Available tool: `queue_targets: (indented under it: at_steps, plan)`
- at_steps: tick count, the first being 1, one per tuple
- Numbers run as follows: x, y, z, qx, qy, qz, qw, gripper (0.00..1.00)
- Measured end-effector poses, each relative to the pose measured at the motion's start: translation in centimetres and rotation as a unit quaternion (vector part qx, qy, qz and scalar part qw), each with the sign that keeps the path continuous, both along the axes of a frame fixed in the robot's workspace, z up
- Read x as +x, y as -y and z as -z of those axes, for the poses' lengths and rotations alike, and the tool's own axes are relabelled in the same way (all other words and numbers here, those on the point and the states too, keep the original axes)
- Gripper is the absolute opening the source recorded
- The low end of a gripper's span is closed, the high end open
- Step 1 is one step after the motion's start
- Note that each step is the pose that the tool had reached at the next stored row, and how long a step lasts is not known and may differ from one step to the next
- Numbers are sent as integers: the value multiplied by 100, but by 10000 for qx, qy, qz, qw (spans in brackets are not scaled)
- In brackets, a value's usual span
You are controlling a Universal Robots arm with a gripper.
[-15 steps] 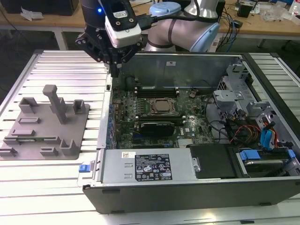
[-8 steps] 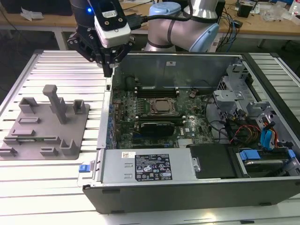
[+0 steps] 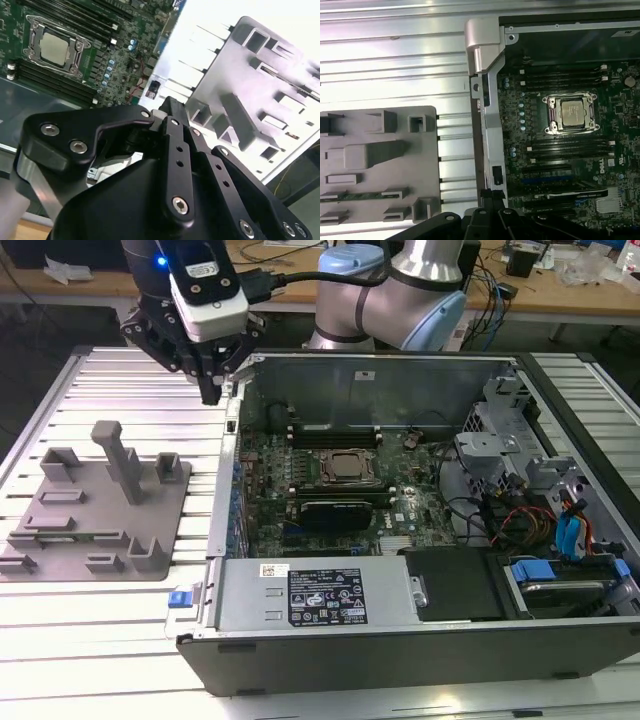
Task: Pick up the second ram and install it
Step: 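Reach for the second ram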
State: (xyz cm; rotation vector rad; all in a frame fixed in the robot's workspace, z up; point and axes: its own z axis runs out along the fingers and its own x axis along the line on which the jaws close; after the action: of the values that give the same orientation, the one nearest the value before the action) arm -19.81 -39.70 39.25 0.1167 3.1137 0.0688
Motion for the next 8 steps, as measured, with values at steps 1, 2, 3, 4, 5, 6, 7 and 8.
queue_targets:
  at_steps: [1, 2, 3, 4, 5, 6, 7, 8]
  plan:
    - [-36, 0, 1, 0, 0, -1, 10000, 8]
    - [-75, -1, 1, 0, 0, -1, 10000, 8]
    - [-128, -3, 3, 0, 0, 0, 10000, 8]
    - [-195, -4, 5, 0, 0, 0, 10000, 8]
    - [-251, -5, 7, 0, 0, -1, 10000, 8]
    - [-279, -6, 8, -1, 0, -1, 10000, 8]
    - [-312, -6, 11, -1, 0, 0, 10000, 8]
    - [-365, -7, 15, -1, 0, 0, 10000, 8]
